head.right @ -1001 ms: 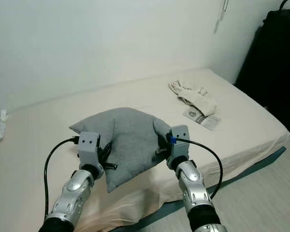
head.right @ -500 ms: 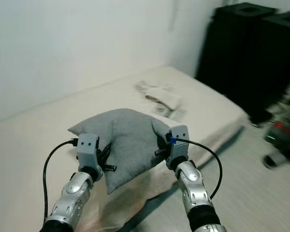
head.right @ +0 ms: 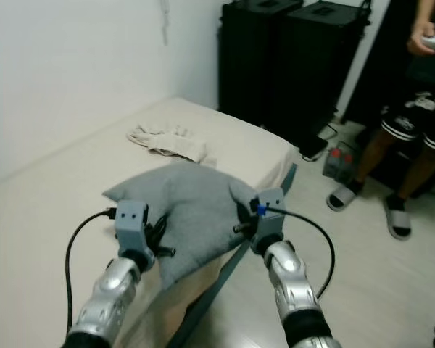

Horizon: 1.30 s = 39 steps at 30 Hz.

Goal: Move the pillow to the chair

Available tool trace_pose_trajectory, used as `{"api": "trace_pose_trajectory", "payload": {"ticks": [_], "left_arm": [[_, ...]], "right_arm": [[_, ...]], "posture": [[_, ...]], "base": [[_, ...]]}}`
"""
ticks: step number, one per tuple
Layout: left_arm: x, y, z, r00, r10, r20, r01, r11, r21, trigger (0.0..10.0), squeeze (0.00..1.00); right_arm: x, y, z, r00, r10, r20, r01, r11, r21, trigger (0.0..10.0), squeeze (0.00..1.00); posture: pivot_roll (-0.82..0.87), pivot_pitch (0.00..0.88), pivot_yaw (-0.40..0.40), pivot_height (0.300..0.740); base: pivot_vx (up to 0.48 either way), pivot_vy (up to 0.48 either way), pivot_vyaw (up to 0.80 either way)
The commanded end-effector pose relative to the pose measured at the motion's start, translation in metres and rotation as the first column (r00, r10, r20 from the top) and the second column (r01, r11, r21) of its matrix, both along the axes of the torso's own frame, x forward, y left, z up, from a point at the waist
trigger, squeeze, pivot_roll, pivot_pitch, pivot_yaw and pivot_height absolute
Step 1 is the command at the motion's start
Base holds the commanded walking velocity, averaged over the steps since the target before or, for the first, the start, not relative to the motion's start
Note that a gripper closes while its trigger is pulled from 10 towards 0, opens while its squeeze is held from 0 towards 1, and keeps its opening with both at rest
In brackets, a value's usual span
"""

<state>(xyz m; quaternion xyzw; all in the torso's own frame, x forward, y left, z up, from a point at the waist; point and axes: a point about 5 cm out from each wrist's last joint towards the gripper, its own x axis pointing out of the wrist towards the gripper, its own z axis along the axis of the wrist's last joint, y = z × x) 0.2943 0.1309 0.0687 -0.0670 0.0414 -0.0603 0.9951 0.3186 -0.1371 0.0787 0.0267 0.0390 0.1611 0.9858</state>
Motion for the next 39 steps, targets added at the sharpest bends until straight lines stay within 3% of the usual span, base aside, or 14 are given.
{"api": "trace_pose_trajectory", "payload": {"ticks": [1,23,26,28,34,39], "left_arm": [[0.001,0.016,0.004,0.998,0.064,0.006,-0.064,0.998,-0.015,10.0,0.0],[0.003,0.013,0.004,0.999,0.037,-0.019,-0.038,0.999,-0.034,10.0,0.0],[0.003,0.014,0.006,0.999,0.044,0.002,-0.044,0.999,-0.012,10.0,0.0],[0.003,0.017,0.005,0.997,0.079,0.007,-0.079,0.996,0.044,10.0,0.0],[0.002,0.019,-0.007,0.995,0.087,-0.046,-0.079,0.985,0.154,10.0,0.0],[0.003,0.021,-0.009,0.992,0.117,-0.054,-0.107,0.982,0.153,10.0,0.0]], "right_arm": [[-0.001,-0.002,-0.002,1.0,-0.014,-0.006,0.015,1.0,0.006,10.0,0.0],[0.001,-0.003,-0.001,1.0,-0.016,-0.011,0.016,1.0,0.004,10.0,0.0],[0.001,-0.003,-0.001,1.0,-0.015,-0.011,0.015,1.0,0.004,10.0,0.0],[0.0,-0.002,-0.001,1.0,-0.014,-0.012,0.014,1.0,0.004,10.0,0.0],[-0.001,-0.001,-0.004,1.0,-0.015,-0.02,0.015,1.0,0.0,10.0,0.0],[0.001,-0.002,-0.003,1.0,-0.02,-0.024,0.02,1.0,-0.003,10.0,0.0]], "posture": [[-0.01,0.044,-0.006,0.74],[-0.01,0.038,-0.006,0.74],[-0.01,0.038,-0.006,0.74],[-0.01,0.037,-0.007,0.74],[-0.01,0.036,-0.005,0.74],[-0.01,0.034,-0.004,0.74]], "base": [[0.0,0.0,-0.8],[0.0,0.0,-0.8],[0.0,0.0,-0.8],[0.0,0.0,-0.8],[0.0,0.0,-0.8],[0.0,0.0,-0.8]]}}
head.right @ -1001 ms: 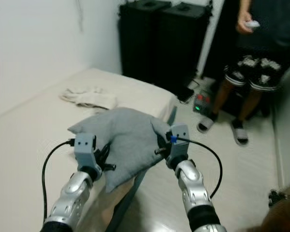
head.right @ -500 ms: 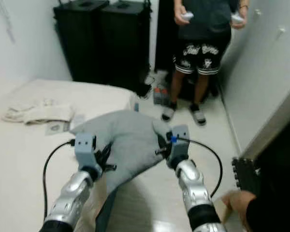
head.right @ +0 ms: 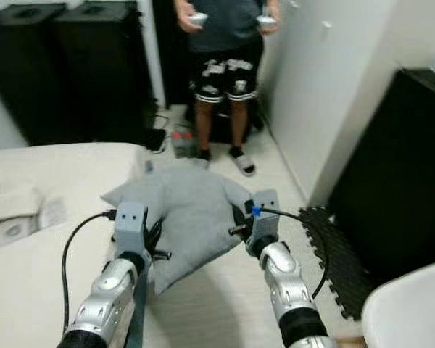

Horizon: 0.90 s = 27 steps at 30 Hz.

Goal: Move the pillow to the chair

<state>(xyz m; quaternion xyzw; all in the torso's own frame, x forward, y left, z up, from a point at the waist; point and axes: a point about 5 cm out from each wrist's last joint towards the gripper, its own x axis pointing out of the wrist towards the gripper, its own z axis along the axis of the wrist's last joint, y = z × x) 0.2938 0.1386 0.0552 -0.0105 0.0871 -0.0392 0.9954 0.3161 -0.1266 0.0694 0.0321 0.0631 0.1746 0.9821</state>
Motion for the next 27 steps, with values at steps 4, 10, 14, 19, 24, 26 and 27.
{"api": "trace_pose_trajectory", "payload": {"ticks": [4,10,14,19,24,26,27], "left_arm": [[0.005,0.016,0.006,0.99,0.13,0.062,-0.132,0.991,0.034,10.0,0.0],[0.005,0.017,0.005,0.983,0.176,0.055,-0.176,0.984,-0.007,10.0,0.0],[0.004,0.018,0.003,0.984,0.172,0.049,-0.174,0.984,0.045,10.0,0.0],[0.001,0.012,-0.004,0.997,0.074,-0.003,-0.074,0.996,0.041,10.0,0.0],[-0.002,0.006,-0.008,0.999,0.023,-0.031,-0.022,1.0,0.016,10.0,0.0],[-0.001,0.005,-0.009,0.999,0.022,-0.036,-0.021,1.0,0.022,10.0,0.0],[-0.001,0.005,-0.009,0.999,0.022,-0.036,-0.021,1.0,0.022,10.0,0.0]], "right_arm": [[0.004,-0.013,0.006,0.999,-0.049,0.023,0.049,0.999,-0.008,10.0,0.0],[0.004,-0.013,0.005,0.999,-0.047,0.02,0.047,0.999,-0.011,10.0,0.0],[0.004,-0.013,0.004,0.999,-0.049,0.017,0.049,0.999,-0.011,10.0,0.0],[0.004,-0.013,0.002,0.998,-0.06,0.007,0.06,0.998,-0.014,10.0,0.0],[0.003,-0.018,-0.003,0.994,-0.105,-0.014,0.105,0.994,-0.025,10.0,0.0],[0.004,-0.022,-0.006,0.989,-0.142,-0.031,0.141,0.99,-0.021,10.0,0.0],[0.004,-0.022,-0.006,0.989,-0.142,-0.031,0.141,0.99,-0.021,10.0,0.0]], "posture": [[-0.01,0.027,-0.004,0.74],[-0.01,0.022,-0.007,0.74],[0.0,0.019,-0.006,0.74],[0.0,0.015,-0.003,0.74],[0.0,0.013,-0.001,0.74],[0.0,0.01,-0.001,0.74],[0.0,0.01,-0.001,0.74]], "base": [[0.0,0.0,-0.8],[0.0,0.0,-0.8],[0.0,0.0,-0.8],[0.0,0.0,-0.8],[0.0,0.0,-0.8],[0.0,0.0,-0.8],[0.0,0.0,-0.8]]}}
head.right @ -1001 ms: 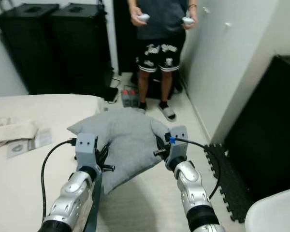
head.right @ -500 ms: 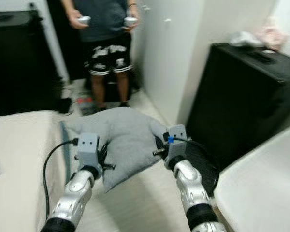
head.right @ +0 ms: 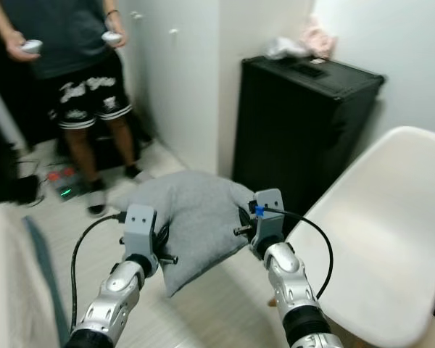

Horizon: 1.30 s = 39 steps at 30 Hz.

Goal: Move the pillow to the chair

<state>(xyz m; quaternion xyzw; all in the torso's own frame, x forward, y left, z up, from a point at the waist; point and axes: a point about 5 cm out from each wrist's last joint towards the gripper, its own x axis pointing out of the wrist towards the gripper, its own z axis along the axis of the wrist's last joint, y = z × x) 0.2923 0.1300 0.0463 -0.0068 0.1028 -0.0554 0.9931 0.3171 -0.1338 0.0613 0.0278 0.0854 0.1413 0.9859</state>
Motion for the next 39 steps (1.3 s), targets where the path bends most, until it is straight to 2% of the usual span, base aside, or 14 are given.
{"api": "trace_pose_trajectory", "payload": {"ticks": [1,3,7,10,17,27,36,39], "left_arm": [[0.0008,0.0147,-0.0002,0.998,0.06,0.003,-0.06,0.998,0.036,10.0,0.0],[0.0017,0.0156,-0.0001,0.998,0.067,0.011,-0.067,0.996,0.063,10.0,0.0],[0.0022,0.0173,0.0048,0.994,0.095,0.044,-0.097,0.995,0.027,10.0,0.0],[0.0023,0.019,0.0061,0.994,0.105,0.042,-0.107,0.994,0.031,10.0,0.0],[0.0026,0.0187,0.0065,0.997,0.059,0.048,-0.063,0.995,0.083,10.0,0.0],[0.0032,0.0157,0.0059,0.998,0.037,0.042,-0.04,0.996,0.078,10.0,0.0],[0.0029,0.0122,0.0066,0.999,0.022,0.038,-0.023,1.0,0.02,10.0,0.0],[0.0026,0.0108,0.0077,0.999,0.012,0.048,-0.013,1.0,0.022,10.0,0.0]], "right_arm": [[0.0028,-0.0164,0.002,0.996,-0.087,0.008,0.087,0.996,0.002,10.0,0.0],[0.0033,-0.0186,0.0018,0.995,-0.096,0.004,0.096,0.995,0.003,10.0,0.0],[0.0039,-0.0202,0.0022,0.995,-0.102,0.003,0.102,0.995,0.003,10.0,0.0],[0.004,-0.0203,0.0024,0.994,-0.105,0.002,0.105,0.994,0.004,10.0,0.0],[0.0041,-0.0193,0.0008,0.994,-0.112,-0.005,0.112,0.994,0.009,10.0,0.0],[0.0037,-0.0209,-0.0023,0.99,-0.14,-0.02,0.14,0.99,0.013,10.0,0.0],[0.0032,-0.022,-0.004,0.989,-0.144,-0.031,0.145,0.989,0.016,10.0,0.0],[0.0033,-0.0221,-0.0044,0.988,-0.148,-0.033,0.149,0.989,0.021,10.0,0.0]], "posture": [[0.0,0.01,0.0,0.74],[0.0,0.009,0.0,0.74],[0.0,0.01,0.003,0.74],[0.0,0.011,0.003,0.74],[0.0,0.017,0.004,0.74],[0.0,0.024,0.012,0.74],[0.01,0.032,0.008,0.74],[0.01,0.033,0.008,0.74]], "base": [[0.0,0.0,-0.8],[0.0,0.0,-0.8],[0.0,0.0,-0.8],[0.0,0.0,-0.8],[0.0,0.0,-0.8],[0.0,0.0,-0.8],[0.0,0.0,-0.8],[0.0,0.0,-0.8]]}}
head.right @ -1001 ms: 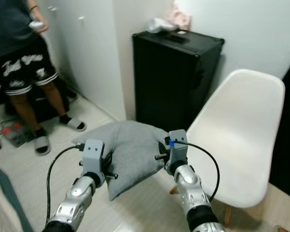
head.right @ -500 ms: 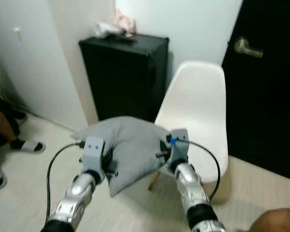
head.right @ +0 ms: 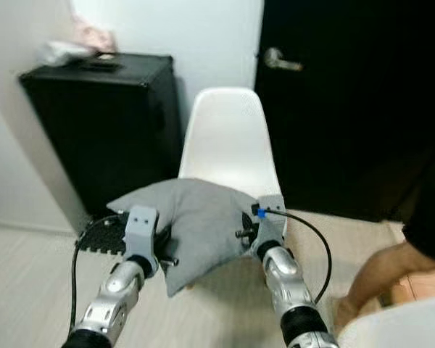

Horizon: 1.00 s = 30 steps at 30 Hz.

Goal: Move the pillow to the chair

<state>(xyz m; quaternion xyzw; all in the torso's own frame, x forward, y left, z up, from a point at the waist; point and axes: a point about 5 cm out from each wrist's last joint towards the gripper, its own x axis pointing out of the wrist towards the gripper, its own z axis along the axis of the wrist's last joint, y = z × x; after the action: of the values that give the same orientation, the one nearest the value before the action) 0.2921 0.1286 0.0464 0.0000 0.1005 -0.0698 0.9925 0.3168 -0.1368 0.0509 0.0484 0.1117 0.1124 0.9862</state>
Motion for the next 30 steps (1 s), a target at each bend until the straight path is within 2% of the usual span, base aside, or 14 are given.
{"api": "trace_pose_trajectory", "payload": {"ticks": [1,18,23,30], "left_arm": [[0.003,0.012,0.007,0.998,0.041,0.04,-0.042,0.999,0.009,10.0,0.0],[0.002,0.012,0.009,0.998,0.034,0.056,-0.036,0.999,0.033,10.0,0.0],[0.001,0.015,0.013,0.993,0.056,0.1,-0.059,0.998,0.029,10.0,0.0],[0.0,0.015,0.015,0.992,0.054,0.117,-0.056,0.998,0.013,10.0,0.0]], "right_arm": [[0.004,-0.019,0.006,0.995,-0.092,0.025,0.092,0.996,-0.005,10.0,0.0],[0.002,-0.019,0.005,0.995,-0.094,0.027,0.094,0.996,0.011,10.0,0.0],[0.0,-0.009,0.004,0.999,-0.02,0.044,0.021,1.0,-0.006,10.0,0.0],[-0.001,-0.004,0.006,0.998,0.019,0.06,-0.019,1.0,0.001,10.0,0.0]], "posture": [[0.01,0.032,0.008,0.74],[0.01,0.033,0.012,0.74],[0.01,0.037,0.011,0.74],[0.02,0.036,0.009,0.74]], "base": [[0.0,0.0,-0.8],[0.0,0.0,-0.8],[0.0,0.0,0.0],[0.0,0.0,0.0]]}}
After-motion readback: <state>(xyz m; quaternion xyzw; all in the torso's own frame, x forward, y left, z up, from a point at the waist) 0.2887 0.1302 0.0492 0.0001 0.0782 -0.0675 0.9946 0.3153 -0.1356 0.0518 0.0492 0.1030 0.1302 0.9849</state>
